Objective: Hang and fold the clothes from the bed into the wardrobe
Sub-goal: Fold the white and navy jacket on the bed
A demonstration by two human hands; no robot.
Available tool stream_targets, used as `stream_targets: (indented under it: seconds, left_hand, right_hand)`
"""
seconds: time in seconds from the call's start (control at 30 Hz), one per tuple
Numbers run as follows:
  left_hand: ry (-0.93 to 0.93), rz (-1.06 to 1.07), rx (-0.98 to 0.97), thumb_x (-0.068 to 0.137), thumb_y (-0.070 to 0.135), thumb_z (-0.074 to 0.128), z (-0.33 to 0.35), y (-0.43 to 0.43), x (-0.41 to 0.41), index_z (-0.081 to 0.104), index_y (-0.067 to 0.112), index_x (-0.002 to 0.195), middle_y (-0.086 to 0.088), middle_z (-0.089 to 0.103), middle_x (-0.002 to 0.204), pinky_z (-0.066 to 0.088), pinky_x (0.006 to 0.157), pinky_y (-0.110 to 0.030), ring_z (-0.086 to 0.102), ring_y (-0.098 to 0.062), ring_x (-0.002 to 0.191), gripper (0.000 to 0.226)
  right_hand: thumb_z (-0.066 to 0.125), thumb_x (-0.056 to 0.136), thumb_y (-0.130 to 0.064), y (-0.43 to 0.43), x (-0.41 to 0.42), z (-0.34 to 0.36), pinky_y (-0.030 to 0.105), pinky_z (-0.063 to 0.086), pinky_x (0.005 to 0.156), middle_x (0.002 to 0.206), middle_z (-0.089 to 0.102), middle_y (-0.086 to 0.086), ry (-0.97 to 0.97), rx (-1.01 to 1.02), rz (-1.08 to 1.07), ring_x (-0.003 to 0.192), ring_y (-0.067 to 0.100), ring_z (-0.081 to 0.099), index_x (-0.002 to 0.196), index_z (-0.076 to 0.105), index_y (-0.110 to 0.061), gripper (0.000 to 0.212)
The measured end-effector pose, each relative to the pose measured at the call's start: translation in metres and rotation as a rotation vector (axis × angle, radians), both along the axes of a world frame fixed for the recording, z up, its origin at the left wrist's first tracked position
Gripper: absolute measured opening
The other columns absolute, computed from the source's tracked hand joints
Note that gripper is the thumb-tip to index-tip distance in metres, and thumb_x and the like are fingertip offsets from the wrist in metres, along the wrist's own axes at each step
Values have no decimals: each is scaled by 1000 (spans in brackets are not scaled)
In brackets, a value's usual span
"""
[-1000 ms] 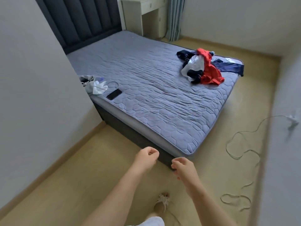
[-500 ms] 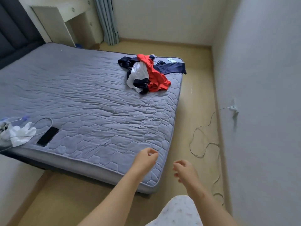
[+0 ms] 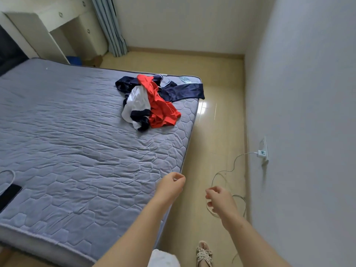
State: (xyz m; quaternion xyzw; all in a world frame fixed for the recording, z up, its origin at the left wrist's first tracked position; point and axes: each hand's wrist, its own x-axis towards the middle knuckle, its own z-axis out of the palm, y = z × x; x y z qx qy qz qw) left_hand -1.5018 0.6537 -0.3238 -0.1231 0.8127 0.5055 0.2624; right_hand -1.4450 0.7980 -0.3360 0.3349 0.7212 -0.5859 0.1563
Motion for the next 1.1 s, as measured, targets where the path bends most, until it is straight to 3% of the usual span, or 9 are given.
stream_targets:
  seconds: [0.17, 0.27, 0.6, 0.73, 0.83, 0.97, 1.03, 1.1]
  left_hand:
    - [-52, 39, -14, 89, 19, 51, -7, 26, -48, 58, 26, 81, 6, 61, 74, 40, 55, -21, 58, -9, 68, 12]
    - [-53, 68, -29, 89, 17, 52, -12, 34, -91, 57, 25, 80, 3, 62, 80, 40, 56, -22, 59, -13, 72, 13]
    - [1, 149, 12, 87, 14, 50, -15, 52, -308, 58, 22, 79, 1, 62, 77, 39, 58, -24, 58, -18, 78, 14]
    - [53, 203, 50, 86, 11, 52, -1, 52, -381, 60, 19, 81, -2, 62, 79, 47, 67, -26, 56, -18, 76, 12]
    - [34, 264, 42, 88, 16, 53, 4, 38, -416, 60, 25, 76, 1, 63, 78, 47, 55, -20, 59, -16, 75, 16]
    - [0, 400, 39, 88, 17, 53, -4, 11, -460, 60, 24, 75, 2, 62, 75, 51, 80, -32, 61, -17, 75, 17]
    - [-16, 446, 47, 88, 17, 53, -12, 3, -483, 60, 25, 73, 4, 62, 72, 50, 74, -30, 60, -15, 71, 17]
    - [-39, 490, 54, 86, 18, 52, -22, -1, -505, 60, 25, 73, 5, 63, 69, 45, 59, -23, 58, -11, 64, 17]
  right_hand:
    - [48, 91, -13, 35, -59, -1, 27, 39, 60, 79, 58, 3, -36, -44, 36, 68, 18, 51, 80, 58, -16, 15]
    - [48, 90, -12, 51, -105, -4, 27, 39, 60, 80, 60, 4, -50, -31, 57, 69, 18, 52, 79, 58, -16, 15]
    - [48, 90, -15, 80, -326, -7, 23, 36, 56, 76, 59, 1, -33, 50, 179, 64, 16, 52, 80, 57, -18, 14]
    - [48, 90, -15, 77, -405, 5, 23, 37, 57, 77, 60, 1, -8, 64, 217, 66, 17, 53, 79, 56, -20, 15]
    - [49, 90, -14, 67, -449, 10, 23, 38, 59, 78, 59, 2, -7, 55, 263, 67, 17, 53, 78, 56, -19, 15]
    - [48, 91, -11, 52, -507, 7, 22, 38, 55, 79, 58, 5, -3, 48, 344, 62, 13, 51, 83, 57, -11, 12]
    - [49, 91, -13, 44, -538, 3, 22, 38, 56, 81, 60, 5, -1, 52, 396, 63, 13, 53, 82, 57, -14, 12]
    - [50, 90, -13, 39, -570, -5, 21, 37, 55, 78, 61, 2, -21, 51, 454, 62, 13, 53, 79, 59, -15, 14]
